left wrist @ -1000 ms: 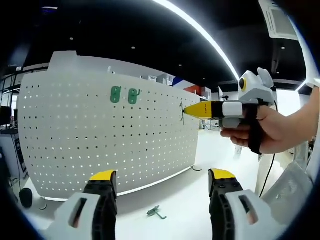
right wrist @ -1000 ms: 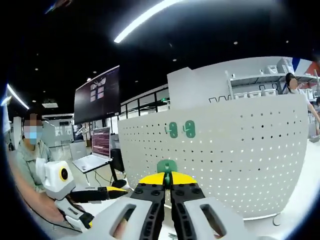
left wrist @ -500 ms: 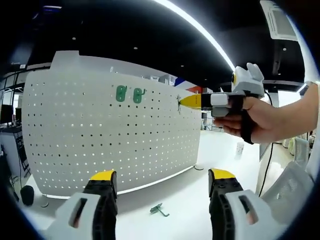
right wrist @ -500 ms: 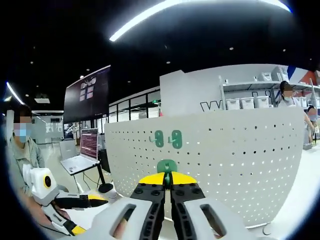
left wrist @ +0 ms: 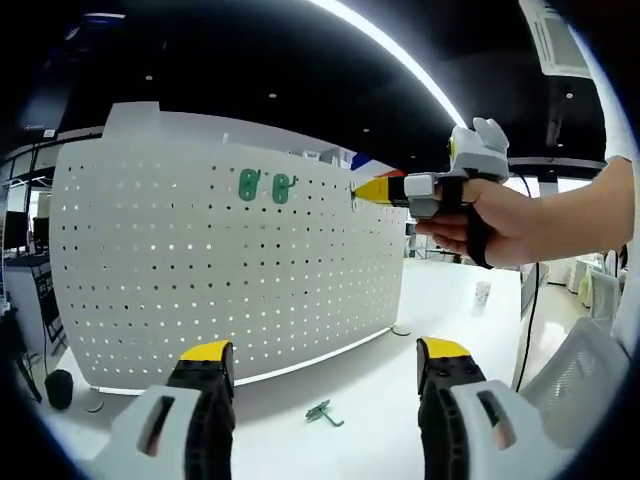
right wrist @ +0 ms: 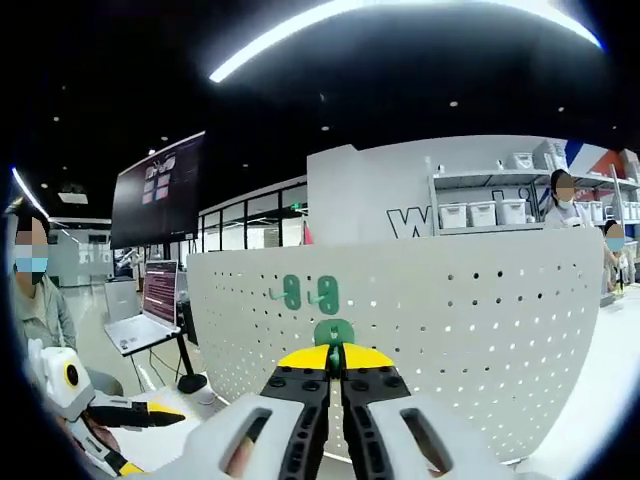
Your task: Insert the hook assembly into the mounting plate slot until the hook locks in place.
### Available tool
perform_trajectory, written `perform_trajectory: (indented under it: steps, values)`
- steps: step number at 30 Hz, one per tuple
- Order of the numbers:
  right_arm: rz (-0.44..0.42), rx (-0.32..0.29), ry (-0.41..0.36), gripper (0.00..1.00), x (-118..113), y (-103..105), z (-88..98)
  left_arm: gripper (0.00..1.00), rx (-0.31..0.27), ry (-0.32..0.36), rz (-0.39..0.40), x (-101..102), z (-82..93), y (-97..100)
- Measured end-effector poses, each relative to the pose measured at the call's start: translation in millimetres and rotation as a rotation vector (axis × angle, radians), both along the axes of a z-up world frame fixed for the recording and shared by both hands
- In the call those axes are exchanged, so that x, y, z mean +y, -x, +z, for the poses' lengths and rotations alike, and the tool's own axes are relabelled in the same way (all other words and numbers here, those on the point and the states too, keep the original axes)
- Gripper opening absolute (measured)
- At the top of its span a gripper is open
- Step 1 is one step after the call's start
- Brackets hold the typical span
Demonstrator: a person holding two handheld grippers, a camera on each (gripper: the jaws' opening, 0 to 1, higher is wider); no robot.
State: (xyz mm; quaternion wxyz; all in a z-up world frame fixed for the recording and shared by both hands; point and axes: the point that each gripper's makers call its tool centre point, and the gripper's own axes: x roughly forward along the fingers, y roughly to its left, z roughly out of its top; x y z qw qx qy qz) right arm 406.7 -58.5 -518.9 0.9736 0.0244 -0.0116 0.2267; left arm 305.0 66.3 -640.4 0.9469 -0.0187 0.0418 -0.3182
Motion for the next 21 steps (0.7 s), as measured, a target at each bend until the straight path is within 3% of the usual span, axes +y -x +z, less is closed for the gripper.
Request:
perform_trajectory:
  steps: [21]
  values:
    - [-0.064,-0.015,-0.011,0.0,-5.0,-28.3,13.0,0.76,-0.02,0.009,0.003,2.0,-1.9,2.2]
